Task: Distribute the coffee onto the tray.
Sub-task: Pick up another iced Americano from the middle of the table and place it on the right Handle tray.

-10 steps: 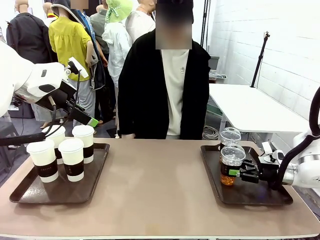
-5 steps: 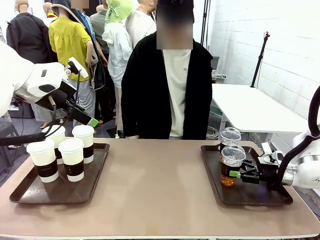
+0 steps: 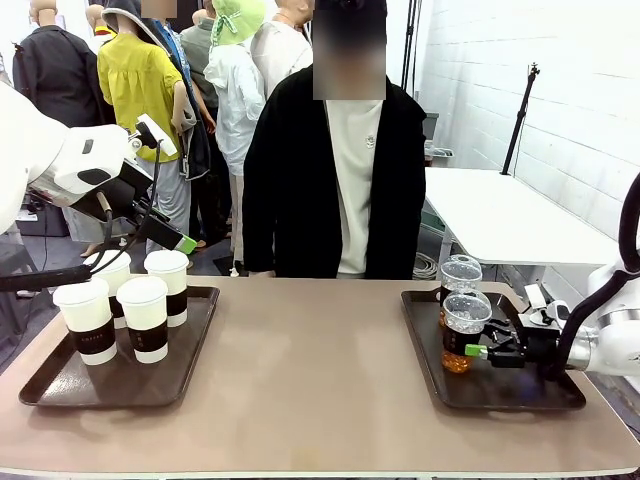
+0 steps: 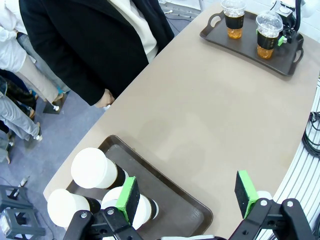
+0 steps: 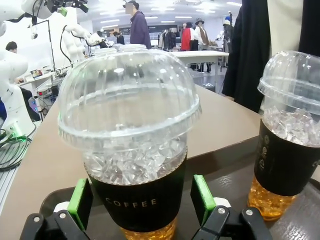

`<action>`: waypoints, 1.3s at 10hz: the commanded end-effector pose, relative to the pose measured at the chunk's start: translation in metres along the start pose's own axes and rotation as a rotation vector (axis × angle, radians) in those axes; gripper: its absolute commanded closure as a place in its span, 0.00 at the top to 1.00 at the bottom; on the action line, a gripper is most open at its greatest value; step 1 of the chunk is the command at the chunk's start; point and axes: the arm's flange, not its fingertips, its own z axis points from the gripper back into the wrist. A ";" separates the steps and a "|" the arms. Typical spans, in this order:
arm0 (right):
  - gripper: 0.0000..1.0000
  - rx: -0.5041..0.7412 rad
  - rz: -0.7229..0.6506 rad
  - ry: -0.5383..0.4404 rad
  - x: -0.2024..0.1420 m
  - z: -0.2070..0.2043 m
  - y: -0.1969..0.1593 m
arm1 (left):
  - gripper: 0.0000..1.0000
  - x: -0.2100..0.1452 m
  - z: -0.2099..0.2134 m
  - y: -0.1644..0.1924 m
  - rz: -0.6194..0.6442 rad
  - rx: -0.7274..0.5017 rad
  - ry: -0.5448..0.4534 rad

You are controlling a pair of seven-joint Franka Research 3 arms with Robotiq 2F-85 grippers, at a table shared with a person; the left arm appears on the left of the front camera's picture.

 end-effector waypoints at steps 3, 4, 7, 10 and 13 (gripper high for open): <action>1.00 -0.047 -0.023 0.055 0.012 0.028 0.006 | 1.00 -0.001 -0.001 0.001 0.003 -0.002 -0.001; 1.00 -0.069 -0.025 0.061 0.010 0.038 0.007 | 1.00 -0.001 -0.001 0.001 0.003 -0.002 -0.001; 1.00 -0.127 -0.024 0.070 0.016 0.061 0.011 | 1.00 -0.001 -0.001 0.001 0.003 -0.002 -0.001; 1.00 -0.204 0.003 0.162 0.030 0.049 0.007 | 1.00 -0.001 -0.001 0.001 0.003 -0.002 -0.001; 1.00 -0.150 -0.001 0.063 0.016 0.069 0.003 | 1.00 -0.001 -0.001 0.001 0.003 -0.002 -0.001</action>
